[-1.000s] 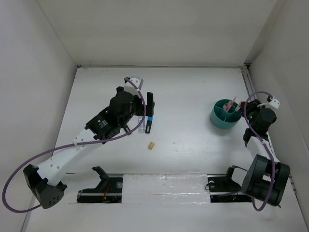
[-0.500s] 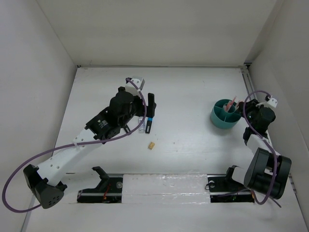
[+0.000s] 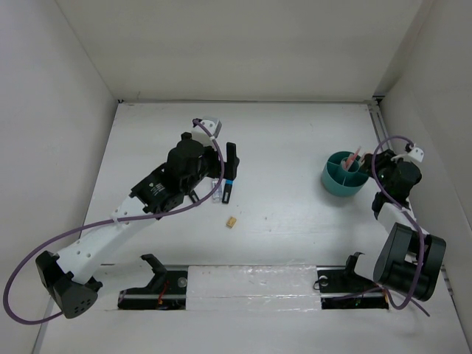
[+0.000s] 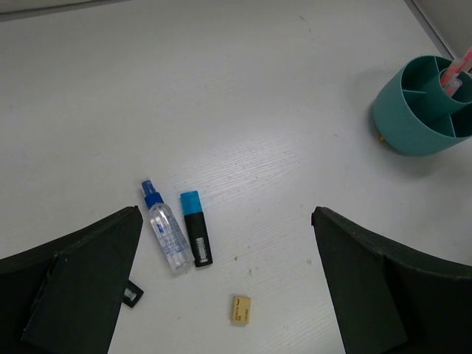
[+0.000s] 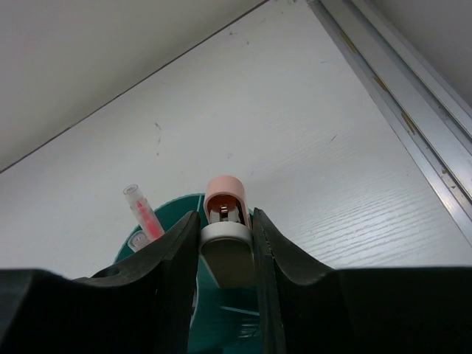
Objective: Sort the stationery into containers
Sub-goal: Place the stationery in the storage box.
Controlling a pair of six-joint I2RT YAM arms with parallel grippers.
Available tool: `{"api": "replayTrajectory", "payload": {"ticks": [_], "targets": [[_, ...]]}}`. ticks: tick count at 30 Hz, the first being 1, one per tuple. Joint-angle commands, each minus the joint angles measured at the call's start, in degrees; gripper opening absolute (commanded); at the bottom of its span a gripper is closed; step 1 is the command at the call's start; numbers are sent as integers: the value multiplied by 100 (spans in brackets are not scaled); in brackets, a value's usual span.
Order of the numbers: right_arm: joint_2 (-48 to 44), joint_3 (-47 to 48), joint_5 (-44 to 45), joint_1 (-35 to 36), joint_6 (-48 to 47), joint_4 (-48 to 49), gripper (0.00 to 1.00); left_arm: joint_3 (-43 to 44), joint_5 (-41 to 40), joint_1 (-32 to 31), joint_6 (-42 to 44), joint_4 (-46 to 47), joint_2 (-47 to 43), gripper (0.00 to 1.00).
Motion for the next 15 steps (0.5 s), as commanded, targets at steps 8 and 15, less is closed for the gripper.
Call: {"api": "replayTrajectory", "payload": {"ticks": [8,15], "targets": [[-10,332,-228,-47,46,184,57,212,25,-18,74,218,-138,100],[-194,332,-297,-47,98,184,63,212,-210,-18,21,165,-138,100]]}}
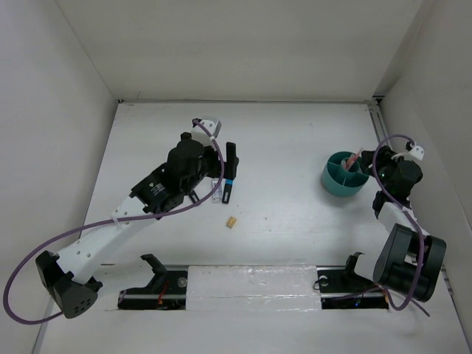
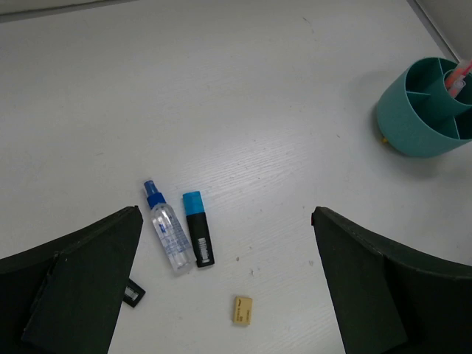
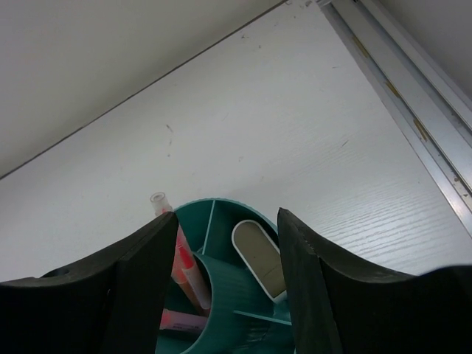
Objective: Sort the stationery into containers
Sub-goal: Place the stationery in the storage box, then pick up the stationery from the center of the board.
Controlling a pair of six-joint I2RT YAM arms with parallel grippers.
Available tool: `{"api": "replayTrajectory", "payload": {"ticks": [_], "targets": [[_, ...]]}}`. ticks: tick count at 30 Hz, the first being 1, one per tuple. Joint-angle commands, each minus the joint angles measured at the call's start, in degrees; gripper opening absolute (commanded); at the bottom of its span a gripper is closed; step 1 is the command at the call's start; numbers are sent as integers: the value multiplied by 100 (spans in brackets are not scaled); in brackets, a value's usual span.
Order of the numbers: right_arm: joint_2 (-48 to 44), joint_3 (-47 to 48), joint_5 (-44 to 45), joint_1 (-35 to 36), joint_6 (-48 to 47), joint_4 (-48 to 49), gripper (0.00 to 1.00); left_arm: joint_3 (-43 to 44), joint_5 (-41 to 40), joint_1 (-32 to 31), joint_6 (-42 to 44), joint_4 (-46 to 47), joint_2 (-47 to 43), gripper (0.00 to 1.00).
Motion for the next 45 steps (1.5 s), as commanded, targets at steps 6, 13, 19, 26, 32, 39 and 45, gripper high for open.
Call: {"api": "replayTrajectory", "payload": {"ticks": [6,13,19,26,32,39,45], "targets": [[-1175,482,-106,242,106,-358,66,326,-906,-18,-301,-18,28,100],[-1652,1904,1510,2542,-570,-2343,75,879,-1787,297,-1187,-1071,1003,100],[-1537,2698,4569,5063,-439,-3935,100,1126,-195,1661,-1330,-1081,1725,100],[-1669,2427,2517,5893,-167,-3753,100,1091,-1151,1713,-1777,-1396,1787,100],[-239,3303,6319,8246,1896,-5892,100,1303,-955,2728,-2227,-1662,1971,100],[1195,4368,7003,9681,4963,-7661,100,1513,-905,3076,-1832,-1591,2182,100],[2555,5386,6822,10025,6605,-8837,95,1302,-907,3076,-1779,-1468,1691,100]]}}
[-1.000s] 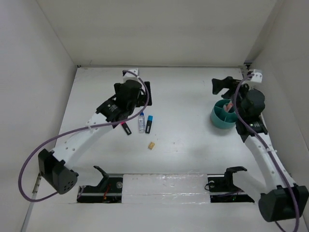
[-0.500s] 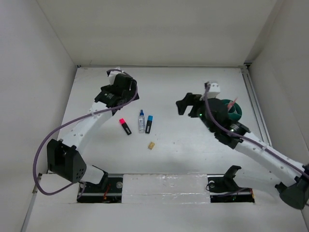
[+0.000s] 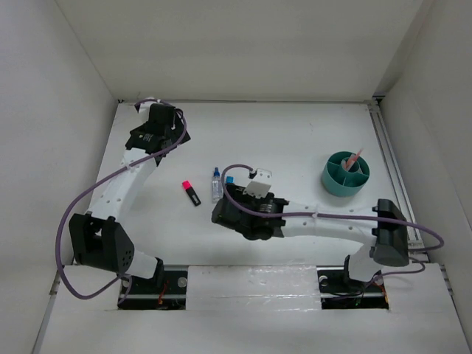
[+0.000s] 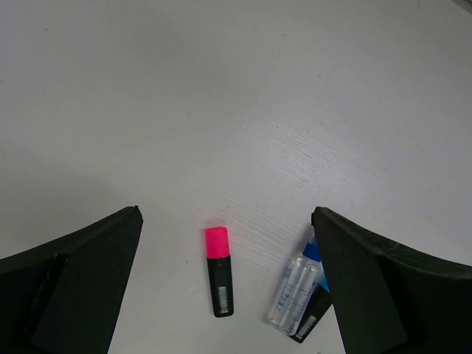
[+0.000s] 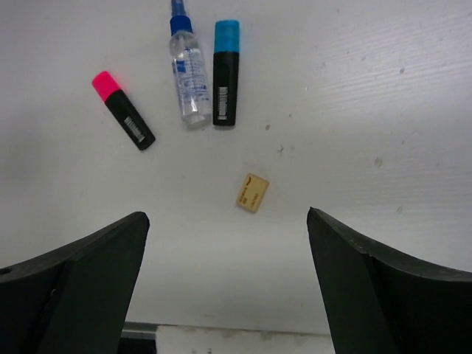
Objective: Sort the stationery into containers
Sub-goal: Pick up the stationery from the center of the board.
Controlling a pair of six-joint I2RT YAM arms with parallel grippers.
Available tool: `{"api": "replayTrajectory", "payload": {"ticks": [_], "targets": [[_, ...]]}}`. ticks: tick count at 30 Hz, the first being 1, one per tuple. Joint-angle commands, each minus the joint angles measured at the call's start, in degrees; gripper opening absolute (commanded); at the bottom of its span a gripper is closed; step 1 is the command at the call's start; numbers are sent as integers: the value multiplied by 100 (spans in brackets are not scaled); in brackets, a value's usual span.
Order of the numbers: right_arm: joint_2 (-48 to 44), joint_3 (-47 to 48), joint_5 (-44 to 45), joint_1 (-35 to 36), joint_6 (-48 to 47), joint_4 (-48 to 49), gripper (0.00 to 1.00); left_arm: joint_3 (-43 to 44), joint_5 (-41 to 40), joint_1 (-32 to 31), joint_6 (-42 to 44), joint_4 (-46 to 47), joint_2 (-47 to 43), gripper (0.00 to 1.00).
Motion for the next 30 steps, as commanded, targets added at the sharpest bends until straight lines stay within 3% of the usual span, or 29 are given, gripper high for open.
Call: {"api": "replayTrajectory", "payload": {"ticks": [1,5,8,11,30], "targets": [[634,716,190,-11,1508,-1066,90,-11,-72,5,95,86,-511,100],[1347,1332,-82,-12,1561,-1119,85,-12,-72,5,95,86,-616,100],[1594,1597,-197,-135,1824,-1260,76,-12,-272,5,7,86,-678,100],[1743,1597,-320,-249,1825,-1155,75,59,-624,5,-134,-125,-678,100],[2701,1352,-1471,-600,1825,-715,64,59,-379,5,-143,-81,-837,100]]}}
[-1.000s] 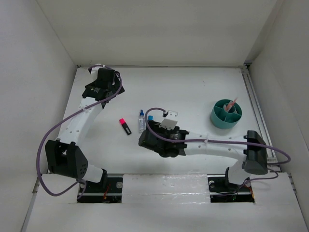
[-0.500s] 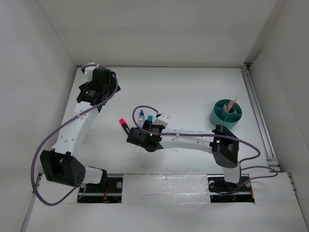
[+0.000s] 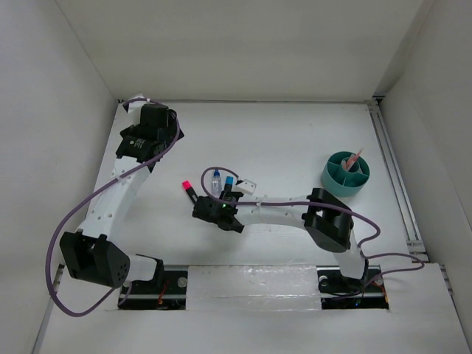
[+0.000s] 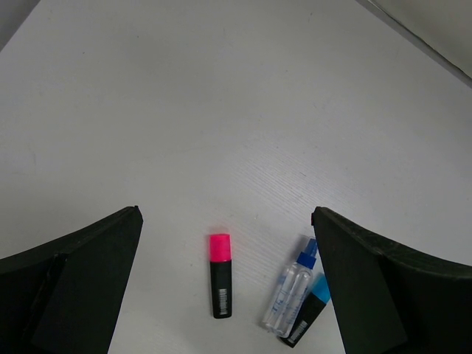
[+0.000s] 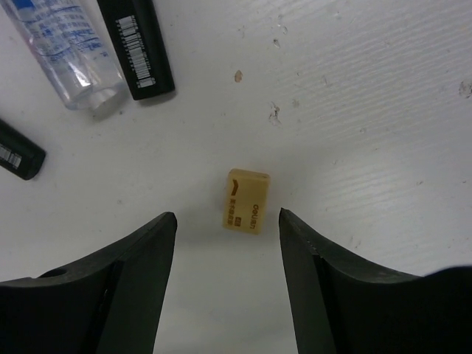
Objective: Sort the stationery into containers
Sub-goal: Pick up the stationery from the center of the board.
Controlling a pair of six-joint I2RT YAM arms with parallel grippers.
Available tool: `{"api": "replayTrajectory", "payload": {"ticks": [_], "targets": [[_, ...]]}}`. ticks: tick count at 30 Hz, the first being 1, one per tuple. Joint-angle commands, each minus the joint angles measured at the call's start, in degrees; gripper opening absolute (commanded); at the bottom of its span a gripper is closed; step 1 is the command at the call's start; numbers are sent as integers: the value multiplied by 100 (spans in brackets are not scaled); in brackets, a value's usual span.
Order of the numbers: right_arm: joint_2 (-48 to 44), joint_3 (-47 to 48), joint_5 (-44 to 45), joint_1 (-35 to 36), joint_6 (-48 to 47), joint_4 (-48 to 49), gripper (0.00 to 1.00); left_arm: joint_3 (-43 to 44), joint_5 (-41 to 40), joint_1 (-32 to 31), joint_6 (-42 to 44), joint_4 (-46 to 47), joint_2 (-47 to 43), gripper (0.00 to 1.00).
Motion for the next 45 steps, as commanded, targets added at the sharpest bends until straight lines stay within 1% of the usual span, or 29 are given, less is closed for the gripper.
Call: {"api": "replayTrajectory", "payload": {"ticks": [1,5,12,13,15,17,20,21,23,25,26,28,29,32,33,34,35,36,37,38,39,41,42,43,44,45], "targets": [[94,-194,-274,-89,90,281,64,61,-3,-2,-9,37,-203,100],[-11,-625,-397,-203,28,773,62,61,49,-2,-9,37,-203,100],[181,-555,-397,-265,-95,713,61,61,111,-2,43,90,-203,100],[182,-555,-458,-265,-95,713,57,61,111,-2,43,90,-203,100],[234,-555,-520,-265,-156,713,55,61,111,-2,43,90,-203,100],[235,-555,-520,-265,-157,766,49,61,111,-2,43,90,-203,100],[235,-555,-520,-265,-209,766,49,61,111,-2,43,90,-203,100],[235,-555,-520,-265,-209,766,46,61,111,-2,43,90,-203,100],[287,-555,-520,-265,-209,766,44,61,111,-2,43,90,-203,100],[287,-503,-520,-265,-209,766,33,61,111,-2,43,90,-203,100],[339,-503,-520,-265,-209,766,29,61,111,-2,43,90,-203,100],[401,-451,-520,-265,-271,766,18,61,111,-2,43,90,-203,100],[454,-450,-573,-265,-323,766,0,61,111,-2,43,90,-203,100],[393,-450,-573,-396,-516,818,0,8,111,-2,43,90,-203,100],[288,-528,-364,-466,-578,888,0,8,111,-2,43,90,-203,100],[-35,-703,-58,-519,-813,1054,0,8,111,-2,43,90,-203,100],[-229,-801,-55,-572,-964,1134,0,8,111,-2,43,90,-203,100],[-423,-880,319,-651,-1122,1135,0,8,111,-2,43,90,-203,100],[-616,-942,497,-852,-1410,1265,0,8,111,-2,43,142,-203,100],[-792,-942,621,-993,-1814,1397,0,8,172,-2,43,143,-203,100],[-1055,-942,692,-1160,-2749,1633,0,8,172,-2,43,143,-203,100],[-1276,-890,903,-1617,-3711,1863,0,8,225,-2,96,143,-203,100],[-1425,-811,973,-1775,-4447,1943,0,8,225,-2,148,204,-203,100],[-1427,-749,1113,-1933,-4689,1856,0,-44,295,-2,149,204,-203,100],[-1479,-523,1175,-2300,-4857,1708,0,-45,295,-2,149,204,-203,100],[-1479,-407,1254,-2469,-5111,1384,0,-45,295,-2,149,204,-203,100]]}}
